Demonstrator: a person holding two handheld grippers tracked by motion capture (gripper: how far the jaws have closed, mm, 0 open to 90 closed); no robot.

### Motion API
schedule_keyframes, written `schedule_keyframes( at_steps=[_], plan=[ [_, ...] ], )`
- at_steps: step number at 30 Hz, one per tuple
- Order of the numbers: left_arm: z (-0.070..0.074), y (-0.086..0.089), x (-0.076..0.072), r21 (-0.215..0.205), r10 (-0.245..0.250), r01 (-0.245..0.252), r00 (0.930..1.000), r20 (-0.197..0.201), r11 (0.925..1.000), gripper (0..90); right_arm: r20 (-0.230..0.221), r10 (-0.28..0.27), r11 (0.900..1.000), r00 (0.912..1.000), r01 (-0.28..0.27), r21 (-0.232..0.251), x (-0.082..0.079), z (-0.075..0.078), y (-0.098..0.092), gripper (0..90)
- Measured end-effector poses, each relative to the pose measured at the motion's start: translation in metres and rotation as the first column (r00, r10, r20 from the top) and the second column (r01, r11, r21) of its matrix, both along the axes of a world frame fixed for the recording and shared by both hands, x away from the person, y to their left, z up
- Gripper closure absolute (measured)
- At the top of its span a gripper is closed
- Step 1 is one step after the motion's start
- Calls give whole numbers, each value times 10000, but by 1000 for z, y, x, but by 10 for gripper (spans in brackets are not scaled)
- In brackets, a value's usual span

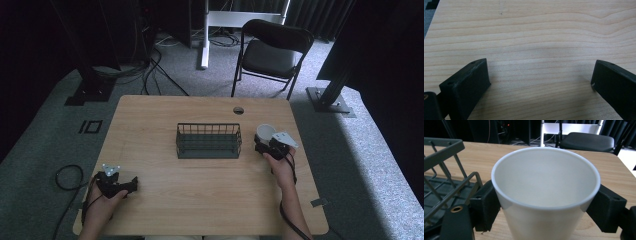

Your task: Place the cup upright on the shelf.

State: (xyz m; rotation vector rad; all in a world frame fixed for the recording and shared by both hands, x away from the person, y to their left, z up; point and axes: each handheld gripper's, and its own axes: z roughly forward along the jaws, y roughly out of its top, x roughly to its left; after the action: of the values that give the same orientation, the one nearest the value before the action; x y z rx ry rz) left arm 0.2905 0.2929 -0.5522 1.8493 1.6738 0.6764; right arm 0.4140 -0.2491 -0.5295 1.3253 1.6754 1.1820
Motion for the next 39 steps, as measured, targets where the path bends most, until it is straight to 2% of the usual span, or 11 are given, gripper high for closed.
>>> schedule_keyframes(
  at_steps=[5,15,29,39],
  plan=[
    [0,0,0,0,0,0,10000,-3,10000,20,-326,-115,9995,9994,124,278,0,5,-4,200],
    [0,0,0,-1,0,0,10000,-1,10000,20,-311,73,9994,9995,-63,341,-5,20,-7,200],
    [0,0,0,-1,-3,3,10000,-4,10000,21,65,218,9995,9997,-219,234,-13,47,-4,201],
    [0,0,0,-3,1,-1,10000,-4,10000,20,501,568,9978,9971,-584,303,-16,72,5,200]
  ],
)
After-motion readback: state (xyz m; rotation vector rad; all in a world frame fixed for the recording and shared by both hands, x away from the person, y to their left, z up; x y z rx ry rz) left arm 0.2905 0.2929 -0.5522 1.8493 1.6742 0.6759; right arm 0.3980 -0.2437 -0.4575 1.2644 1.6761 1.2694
